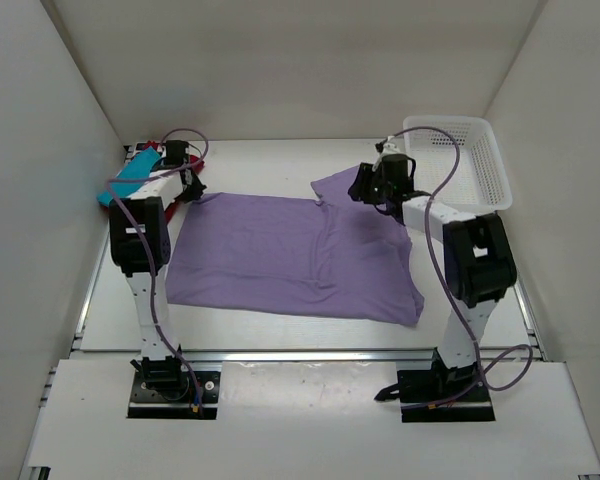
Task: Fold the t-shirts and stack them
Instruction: Grap the side of the flattened tshirt furthest away from the robot with both arms
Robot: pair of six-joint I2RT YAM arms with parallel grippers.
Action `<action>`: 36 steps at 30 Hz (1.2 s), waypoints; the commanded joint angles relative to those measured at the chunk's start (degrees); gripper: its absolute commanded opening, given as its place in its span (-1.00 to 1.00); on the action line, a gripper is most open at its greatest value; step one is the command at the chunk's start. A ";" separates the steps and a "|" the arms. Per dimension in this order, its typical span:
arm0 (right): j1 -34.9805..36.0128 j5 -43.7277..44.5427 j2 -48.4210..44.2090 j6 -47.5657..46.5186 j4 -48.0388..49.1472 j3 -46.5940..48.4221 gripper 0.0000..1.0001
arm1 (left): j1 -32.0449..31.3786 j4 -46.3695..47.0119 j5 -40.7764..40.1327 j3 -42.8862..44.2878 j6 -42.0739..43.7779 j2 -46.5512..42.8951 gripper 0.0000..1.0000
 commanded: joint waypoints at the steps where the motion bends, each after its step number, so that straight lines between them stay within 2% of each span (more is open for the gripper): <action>1: -1.79 5.29 7.39 -4.04 -2.03 10.93 -0.19 | -0.40 3.79 2.80 -3.17 -1.44 -7.61 -1.00; 5: -2.68 6.18 17.42 -6.51 -12.05 26.50 -0.15 | -0.66 6.07 3.69 -4.94 -2.41 -9.98 -1.00; 9: -2.85 9.87 29.47 -8.62 -24.53 45.92 -0.15 | -0.40 6.08 5.27 -5.11 -2.94 -11.21 -1.00; 12: -3.46 11.63 38.60 -9.42 -34.55 61.56 -0.14 | -0.40 7.22 6.15 -6.17 -3.64 -12.18 -1.00; 15: -4.52 11.01 50.36 -10.12 -46.14 83.41 -0.12 | -0.49 7.40 6.32 -6.17 -3.82 -12.62 -1.00; 16: -4.78 11.27 51.18 -10.12 -46.69 84.96 -0.10 | -0.49 7.57 6.93 -6.34 -3.74 -12.10 -1.00; 18: -5.66 9.00 48.22 -9.24 -43.12 78.77 -0.06 | -0.40 7.57 6.94 -6.08 -4.00 -12.01 -1.00; 20: -5.66 8.73 47.33 -9.85 -42.48 77.16 0.01 | -0.40 7.22 6.41 -5.91 -3.74 -11.75 -1.00; 21: -6.01 8.03 48.11 -9.33 -43.00 78.81 0.02 | -2.31 7.22 6.50 -5.82 -3.65 -11.83 -1.00; 29: -6.19 8.80 49.26 -9.41 -45.11 80.93 0.00 | -2.16 7.65 6.85 -5.91 -3.47 -11.83 -1.00; 31: -5.67 9.86 48.56 -10.64 -43.98 82.51 0.01 | -2.33 7.83 6.59 -6.17 -3.56 -12.01 -1.00; 36: -6.10 11.45 44.95 -11.70 -40.20 79.44 0.01 | -1.28 8.27 7.56 -6.60 -4.43 -12.01 -1.00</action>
